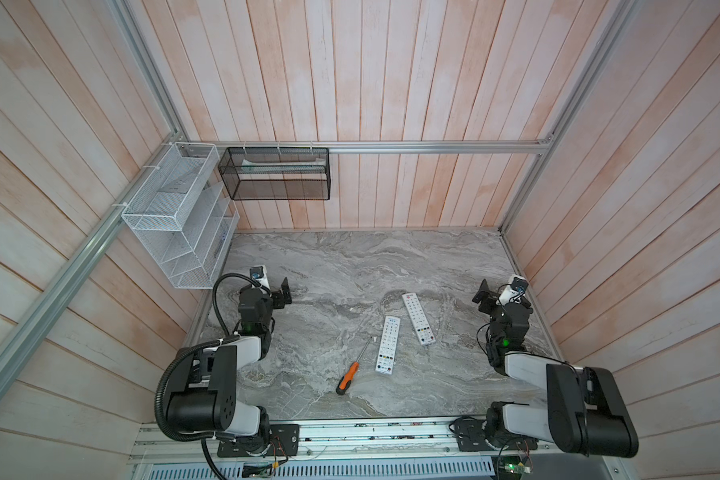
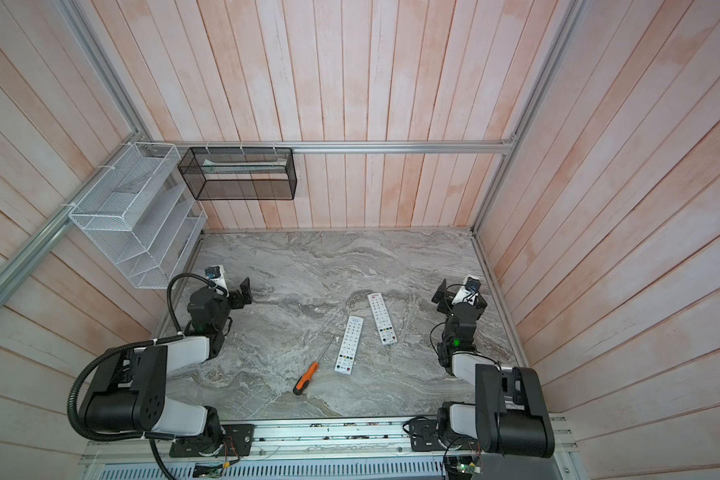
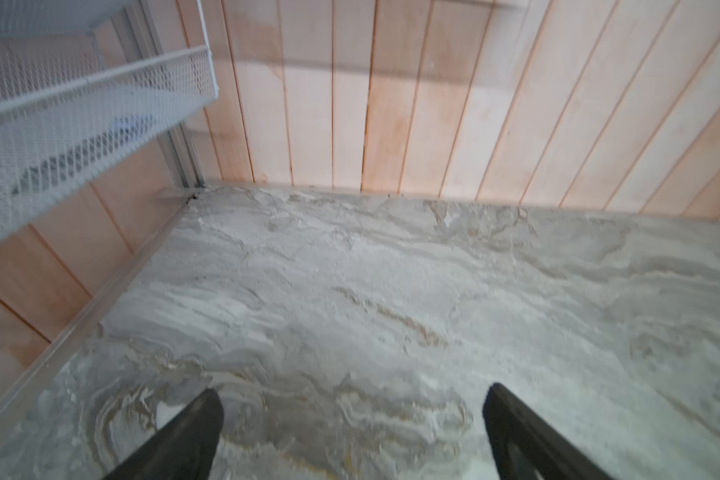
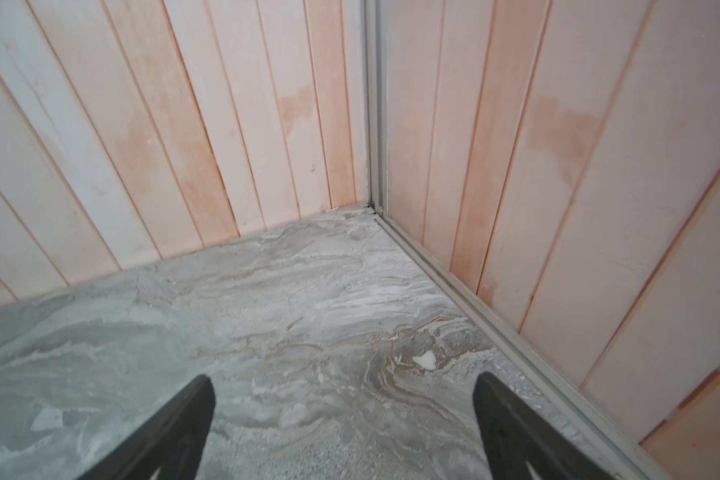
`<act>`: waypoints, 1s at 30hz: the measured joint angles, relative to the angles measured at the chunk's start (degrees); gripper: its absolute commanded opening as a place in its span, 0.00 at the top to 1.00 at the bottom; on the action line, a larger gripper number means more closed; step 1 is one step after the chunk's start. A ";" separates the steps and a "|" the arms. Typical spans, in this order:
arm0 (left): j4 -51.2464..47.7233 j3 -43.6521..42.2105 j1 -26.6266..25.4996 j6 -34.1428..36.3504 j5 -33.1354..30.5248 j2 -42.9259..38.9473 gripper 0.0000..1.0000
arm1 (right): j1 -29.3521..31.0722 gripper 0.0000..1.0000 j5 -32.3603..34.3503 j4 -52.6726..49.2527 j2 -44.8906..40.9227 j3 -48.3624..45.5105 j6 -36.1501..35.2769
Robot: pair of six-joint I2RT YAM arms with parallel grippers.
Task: Unload the batteries from the remote control
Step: 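Raise both arms from rest and move grippers toward the remotes, then lower the right gripper onto the red-logo white remote and close it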
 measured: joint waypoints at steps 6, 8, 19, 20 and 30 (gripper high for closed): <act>-14.64 5.77 0.00 -7.34 -0.07 -5.53 0.00 | -2.49 0.02 3.39 -20.83 -6.10 10.47 12.09; -20.04 6.71 0.00 -10.05 0.57 -6.36 0.00 | -3.54 0.02 2.67 -27.93 -6.01 14.67 15.17; -53.09 21.57 -0.81 -23.45 12.09 -6.40 0.00 | -4.24 0.13 -17.88 -55.21 7.56 38.69 19.58; -54.69 22.16 -1.25 -23.89 13.16 -6.49 0.00 | -3.82 0.13 -19.45 -56.92 8.52 39.56 19.56; -66.38 22.77 -7.21 -25.99 27.15 -9.44 0.00 | 9.38 0.13 -27.08 -82.34 15.37 52.63 16.70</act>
